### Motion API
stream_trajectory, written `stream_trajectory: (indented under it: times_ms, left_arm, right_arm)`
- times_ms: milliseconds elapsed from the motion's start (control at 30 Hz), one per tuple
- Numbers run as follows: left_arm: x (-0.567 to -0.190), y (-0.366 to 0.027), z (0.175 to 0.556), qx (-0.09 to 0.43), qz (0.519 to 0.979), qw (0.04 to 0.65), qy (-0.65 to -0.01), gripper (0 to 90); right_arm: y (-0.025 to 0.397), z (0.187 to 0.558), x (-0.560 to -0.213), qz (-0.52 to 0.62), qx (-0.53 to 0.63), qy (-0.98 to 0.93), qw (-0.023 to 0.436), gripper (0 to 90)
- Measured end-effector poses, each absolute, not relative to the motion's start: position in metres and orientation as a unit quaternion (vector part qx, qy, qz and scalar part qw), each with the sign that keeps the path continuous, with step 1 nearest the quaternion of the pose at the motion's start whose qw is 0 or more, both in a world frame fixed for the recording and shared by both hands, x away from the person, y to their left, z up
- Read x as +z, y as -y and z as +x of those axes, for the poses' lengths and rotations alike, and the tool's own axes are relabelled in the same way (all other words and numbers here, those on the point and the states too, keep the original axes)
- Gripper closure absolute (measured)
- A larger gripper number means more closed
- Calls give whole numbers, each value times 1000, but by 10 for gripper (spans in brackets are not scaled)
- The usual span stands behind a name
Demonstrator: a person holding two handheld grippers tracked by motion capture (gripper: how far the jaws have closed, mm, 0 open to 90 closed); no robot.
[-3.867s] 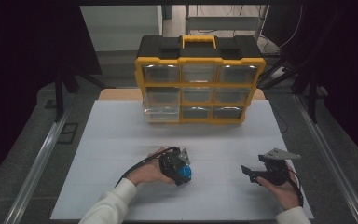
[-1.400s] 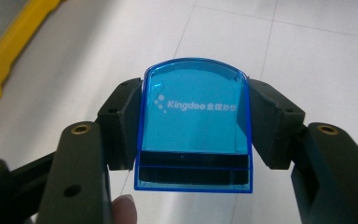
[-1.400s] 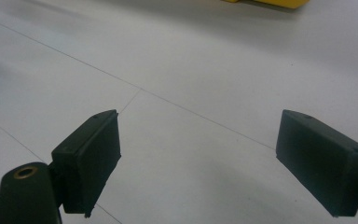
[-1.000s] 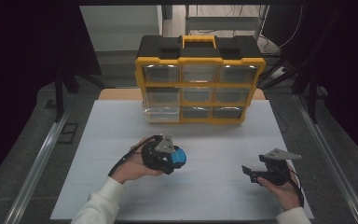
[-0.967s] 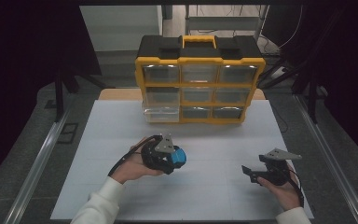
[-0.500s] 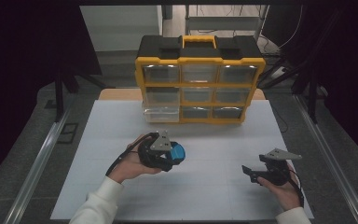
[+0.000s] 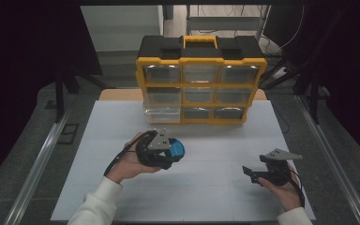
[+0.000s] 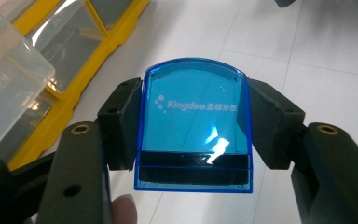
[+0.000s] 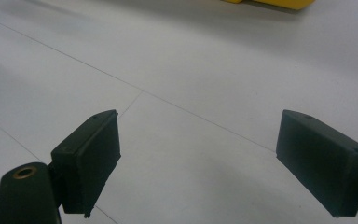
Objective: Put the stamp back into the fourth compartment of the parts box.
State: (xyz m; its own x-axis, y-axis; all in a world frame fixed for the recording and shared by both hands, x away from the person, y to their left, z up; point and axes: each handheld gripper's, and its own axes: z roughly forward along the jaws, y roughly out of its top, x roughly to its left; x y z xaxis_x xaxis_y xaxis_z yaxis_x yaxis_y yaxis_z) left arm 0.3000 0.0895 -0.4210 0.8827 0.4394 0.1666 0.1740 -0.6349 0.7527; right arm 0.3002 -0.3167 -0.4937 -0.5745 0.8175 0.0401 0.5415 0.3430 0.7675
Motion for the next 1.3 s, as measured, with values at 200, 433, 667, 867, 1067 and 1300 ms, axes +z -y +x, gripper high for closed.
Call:
stream_trajectory:
  times_ms: [200, 433, 667, 867, 1067, 1300]
  left_arm:
    - [-416, -90, 301, 171, 885, 397, -174, 418]
    - [-414, -91, 301, 176, 880, 403, -177, 419]
    - [-408, -94, 305, 181, 876, 409, -182, 419]
    - [-402, -96, 307, 186, 872, 414, -184, 419]
    - [-397, -98, 311, 193, 869, 416, -187, 419]
    - [-392, -99, 315, 197, 866, 418, -190, 419]
  right_arm:
    - [317, 300, -494, 426, 384, -799, 180, 141]
    - [317, 300, -494, 427, 384, -799, 178, 141]
    - [317, 300, -494, 426, 384, -800, 178, 141]
    - [317, 300, -494, 426, 382, -800, 179, 141]
    - [317, 301, -494, 427, 383, -799, 179, 141]
    - [318, 301, -494, 428, 384, -799, 178, 141]
